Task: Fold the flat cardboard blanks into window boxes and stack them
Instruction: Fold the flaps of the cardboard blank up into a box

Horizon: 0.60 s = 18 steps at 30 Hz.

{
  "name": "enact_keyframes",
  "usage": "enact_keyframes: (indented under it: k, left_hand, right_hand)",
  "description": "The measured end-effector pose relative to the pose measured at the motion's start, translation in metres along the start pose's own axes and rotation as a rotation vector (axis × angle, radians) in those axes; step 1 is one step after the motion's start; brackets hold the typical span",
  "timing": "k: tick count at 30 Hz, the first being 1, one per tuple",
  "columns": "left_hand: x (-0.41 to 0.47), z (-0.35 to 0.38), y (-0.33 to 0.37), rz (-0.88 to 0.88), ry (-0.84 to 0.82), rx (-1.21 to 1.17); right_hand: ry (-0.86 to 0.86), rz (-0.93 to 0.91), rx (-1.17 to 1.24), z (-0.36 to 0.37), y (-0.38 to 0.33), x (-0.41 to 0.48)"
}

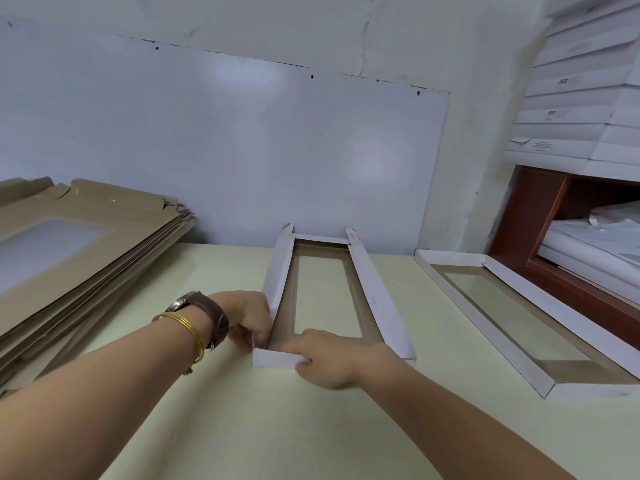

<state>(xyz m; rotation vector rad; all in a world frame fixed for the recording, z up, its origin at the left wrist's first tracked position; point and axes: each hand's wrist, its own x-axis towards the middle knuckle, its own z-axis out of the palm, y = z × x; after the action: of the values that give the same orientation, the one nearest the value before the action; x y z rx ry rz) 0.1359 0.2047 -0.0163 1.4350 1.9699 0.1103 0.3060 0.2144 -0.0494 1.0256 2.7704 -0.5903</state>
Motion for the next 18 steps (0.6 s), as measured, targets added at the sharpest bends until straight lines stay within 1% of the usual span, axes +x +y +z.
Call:
enact_keyframes:
  k: [7,12,15,18]
  left_hand:
    - [0.006,0.011,0.005,-0.008,0.035,0.155]
    - [0.012,0.011,0.001,-0.018,0.063,0.119]
    - [0.015,0.011,-0.005,-0.01,0.088,0.093]
    - [0.018,0.011,-0.008,-0.022,0.09,0.12]
  right_hand:
    - [0.022,-0.033,-0.016,0.002,0.003,0.001]
    - [0.077,-0.073,-0.01,0.006,0.006,0.001]
    - [0.162,-0.024,0.019,0.004,0.016,-0.005]
    - [0.187,-0.002,-0.02,-0.003,0.033,-0.018]
